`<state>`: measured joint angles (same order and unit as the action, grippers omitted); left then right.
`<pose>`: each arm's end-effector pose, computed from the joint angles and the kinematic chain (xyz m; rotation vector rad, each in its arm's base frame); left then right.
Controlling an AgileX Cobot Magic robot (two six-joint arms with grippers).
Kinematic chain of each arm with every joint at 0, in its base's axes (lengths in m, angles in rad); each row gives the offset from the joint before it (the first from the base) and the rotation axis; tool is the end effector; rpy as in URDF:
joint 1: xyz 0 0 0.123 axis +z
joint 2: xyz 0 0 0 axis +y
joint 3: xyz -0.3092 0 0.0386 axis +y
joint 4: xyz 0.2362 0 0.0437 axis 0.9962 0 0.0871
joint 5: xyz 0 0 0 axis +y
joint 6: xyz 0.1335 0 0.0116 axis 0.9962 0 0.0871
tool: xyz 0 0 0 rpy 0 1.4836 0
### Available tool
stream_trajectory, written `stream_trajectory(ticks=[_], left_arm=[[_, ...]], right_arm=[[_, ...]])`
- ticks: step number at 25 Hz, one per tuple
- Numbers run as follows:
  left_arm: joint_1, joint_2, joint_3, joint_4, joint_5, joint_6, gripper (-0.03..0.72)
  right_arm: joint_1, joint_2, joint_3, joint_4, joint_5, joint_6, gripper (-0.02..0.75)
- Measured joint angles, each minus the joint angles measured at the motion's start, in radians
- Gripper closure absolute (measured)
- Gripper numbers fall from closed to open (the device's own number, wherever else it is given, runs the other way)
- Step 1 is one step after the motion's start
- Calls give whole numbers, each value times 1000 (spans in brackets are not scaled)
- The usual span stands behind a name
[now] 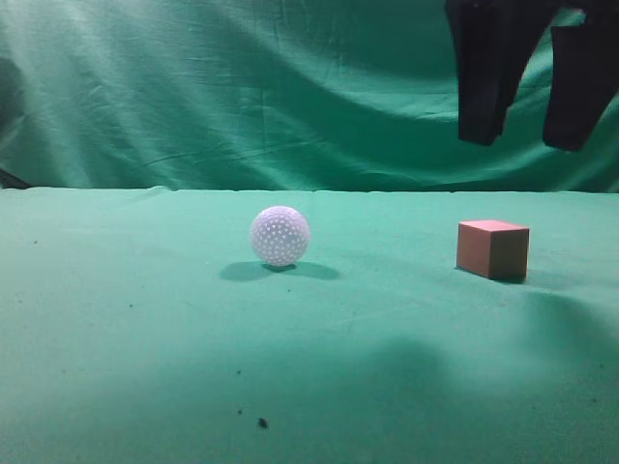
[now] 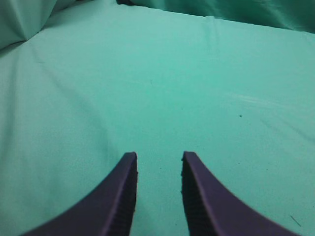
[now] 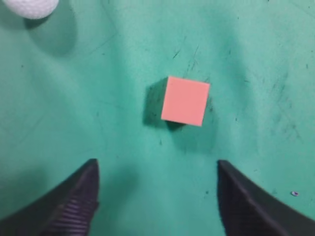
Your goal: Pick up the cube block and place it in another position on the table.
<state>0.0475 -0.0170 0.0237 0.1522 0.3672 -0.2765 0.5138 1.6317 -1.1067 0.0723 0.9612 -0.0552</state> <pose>0.0547 0.0099 0.1610 -0.2059 1.8417 -0.0099 0.2631 0.1576 0.2169 -0.7857 2.8797 0.1498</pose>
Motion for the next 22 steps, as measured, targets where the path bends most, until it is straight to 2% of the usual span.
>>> stream_trajectory(ticks=[4, 5, 11, 12, 13, 14, 16, 22], left_arm=[[0, 0, 0, 0, 0, 0, 426], [0, 0, 0, 0, 0, 0, 426], [0, 0, 0, 0, 0, 0, 426], [0, 0, 0, 0, 0, 0, 426], [0, 0, 0, 0, 0, 0, 426], [0, 0, 0, 0, 0, 0, 426], [0, 0, 0, 0, 0, 0, 426], [0, 0, 0, 0, 0, 0, 426]], right_arm=[[0, 77, -11, -8, -25, 27, 206], [0, 93, -11, -8, -37, 28, 262], [0, 171, -14, -30, -112, 31, 494], [0, 171, -16, -37, -115, 33, 512], [0, 173, -18, -45, -116, 33, 498], [0, 173, -18, -49, -116, 33, 538], [1, 173, -25, -67, -116, 50, 524], [1, 190, -130, -221, -52, 158, 524]])
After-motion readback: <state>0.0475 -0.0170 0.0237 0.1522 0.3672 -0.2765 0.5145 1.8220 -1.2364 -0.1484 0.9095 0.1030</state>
